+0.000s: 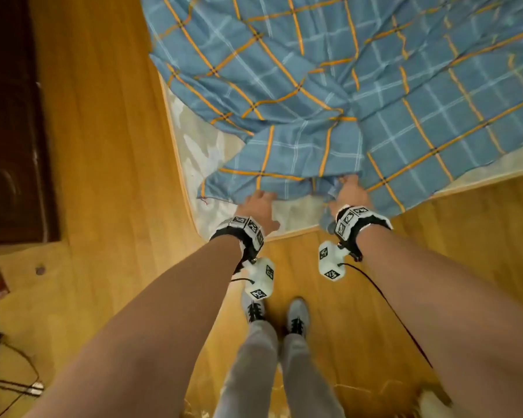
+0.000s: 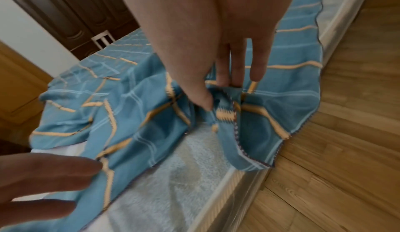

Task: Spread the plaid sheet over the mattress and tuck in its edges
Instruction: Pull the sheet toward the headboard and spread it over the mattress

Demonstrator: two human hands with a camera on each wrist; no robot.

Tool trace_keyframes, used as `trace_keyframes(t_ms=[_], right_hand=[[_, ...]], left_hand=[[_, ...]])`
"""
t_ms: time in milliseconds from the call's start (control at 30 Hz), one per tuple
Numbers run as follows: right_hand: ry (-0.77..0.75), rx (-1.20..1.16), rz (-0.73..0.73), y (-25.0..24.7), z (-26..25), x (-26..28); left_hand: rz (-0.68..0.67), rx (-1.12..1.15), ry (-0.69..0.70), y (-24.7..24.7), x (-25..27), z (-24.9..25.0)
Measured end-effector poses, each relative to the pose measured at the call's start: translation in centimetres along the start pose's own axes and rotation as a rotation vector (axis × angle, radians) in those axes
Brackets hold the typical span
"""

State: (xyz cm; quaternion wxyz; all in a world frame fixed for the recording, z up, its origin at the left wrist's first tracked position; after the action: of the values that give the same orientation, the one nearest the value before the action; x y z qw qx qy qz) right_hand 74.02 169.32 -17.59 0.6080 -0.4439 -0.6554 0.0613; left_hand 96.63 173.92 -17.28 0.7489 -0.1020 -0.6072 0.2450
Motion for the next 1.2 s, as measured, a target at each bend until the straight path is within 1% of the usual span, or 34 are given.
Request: trace_keyframes(t_ms=[33, 100, 167, 200, 267, 300, 333, 433, 500, 600, 700, 767, 867, 1000, 1100, 1200], right_hand=[[-0.014, 0.001, 0.007, 0.3, 0.8, -0.6], [-0.114, -0.031, 0.053, 0.1, 1.1, -0.5], [-0.206, -0.152, 0.063, -0.6, 1.2, 1.4], [-0.236, -0.216, 0.036, -1.7, 1.4, 3.2], [-0.306, -0.323, -0.074, -1.6, 0.6, 5.2], [-0.345, -0.358, -0.121, -2.8, 0.3, 6.9], [-0.379, -0.376, -0.139, -4.4, 0.0, 8.6], [-0.468, -0.368, -0.088, -10.4, -0.4, 13.9], [-0.489, -0.350, -0.062, -13.4, -0.1, 16.9], [-0.476, -0.227, 0.001, -16.7, 1.2, 20.7], [-0.475, -0.074, 0.047, -18.0, 1.6, 24.5], [-0.481, 0.031, 0.035, -17.7, 1.2, 26.6], [-0.535, 0.128, 0.008, -17.0, -0.1, 29.8], [-0.643, 0.142, 0.000, -16.9, -2.1, 34.8], [-0.635, 0.163, 0.056, -17.3, -1.5, 36.6], [-0.603, 0.179, 0.081, -17.2, 0.4, 37.2]], left_hand=[[0.023, 0.001, 0.026, 0.9, -0.6, 0.9], [0.094, -0.012, 0.067, 1.2, -0.9, 2.4], [0.157, -0.041, 0.111, 0.6, 0.4, 4.0], [0.187, -0.057, 0.133, -0.4, 1.9, 5.5], [0.219, -0.095, 0.140, -1.5, 3.4, 6.7], [0.229, -0.120, 0.160, -2.3, 4.9, 8.2], [0.211, -0.148, 0.177, -3.0, 6.3, 9.8], [0.171, -0.184, 0.265, -4.2, 10.4, 14.7], [0.158, -0.127, 0.271, -5.0, 13.3, 16.5], [0.201, -0.052, 0.239, -6.9, 18.0, 17.0], [0.255, -0.066, 0.220, -8.8, 23.6, 15.7], [0.268, -0.134, 0.161, -9.4, 27.6, 14.0], [0.334, -0.286, -0.026, -9.3, 33.3, 11.3], [0.537, -0.205, -0.305, -7.5, 40.6, 8.3], [0.679, -0.151, -0.426, -6.0, 45.0, 6.6], [0.755, -0.091, -0.515, -4.4, 48.4, 3.9]])
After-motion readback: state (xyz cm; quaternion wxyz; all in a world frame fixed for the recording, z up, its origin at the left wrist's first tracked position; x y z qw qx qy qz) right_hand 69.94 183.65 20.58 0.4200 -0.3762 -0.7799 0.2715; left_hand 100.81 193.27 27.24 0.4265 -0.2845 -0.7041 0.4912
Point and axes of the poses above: each hand's wrist, its own x-axis away from the middle knuckle, its own y-axis out of the palm, z = x × y, the point moved 10 cm from there along -x, towards the middle knuckle, and after that the axes turned 15 degrees about -z, right-handed, at the moved point
